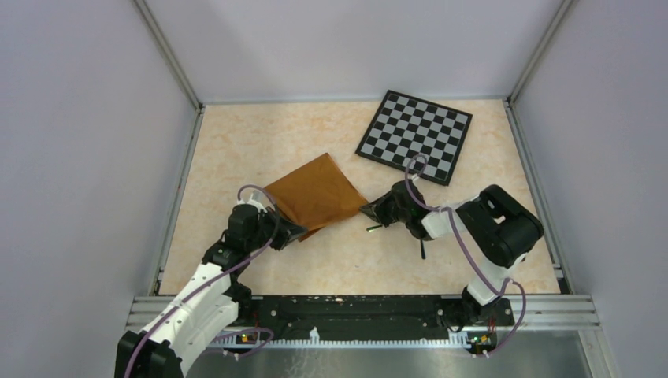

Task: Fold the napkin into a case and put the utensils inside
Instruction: Smooth out the rectangle-folded napkin at the center of the board.

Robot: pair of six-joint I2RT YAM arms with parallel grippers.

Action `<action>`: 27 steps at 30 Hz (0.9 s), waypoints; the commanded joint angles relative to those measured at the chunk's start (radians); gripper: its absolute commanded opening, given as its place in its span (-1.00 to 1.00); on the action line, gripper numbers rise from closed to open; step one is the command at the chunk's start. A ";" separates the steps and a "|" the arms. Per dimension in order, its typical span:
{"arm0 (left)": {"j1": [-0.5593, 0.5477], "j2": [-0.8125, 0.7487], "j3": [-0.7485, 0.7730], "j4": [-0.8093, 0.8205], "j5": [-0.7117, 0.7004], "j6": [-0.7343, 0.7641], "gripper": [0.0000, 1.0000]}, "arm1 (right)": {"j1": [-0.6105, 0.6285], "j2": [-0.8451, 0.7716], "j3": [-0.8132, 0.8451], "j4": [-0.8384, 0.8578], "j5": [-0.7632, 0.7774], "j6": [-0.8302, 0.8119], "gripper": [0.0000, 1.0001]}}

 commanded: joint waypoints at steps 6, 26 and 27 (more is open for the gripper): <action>0.110 0.085 0.177 0.028 0.019 0.088 -1.00 | -0.015 -0.140 0.277 -0.182 -0.028 -0.392 -1.00; 0.526 0.868 0.955 -0.019 0.190 0.490 -1.00 | -0.038 0.637 1.426 -0.079 -0.285 -0.377 -1.00; 0.528 0.886 0.979 -0.021 0.204 0.499 -1.00 | -0.037 0.653 1.449 -0.081 -0.287 -0.370 -1.00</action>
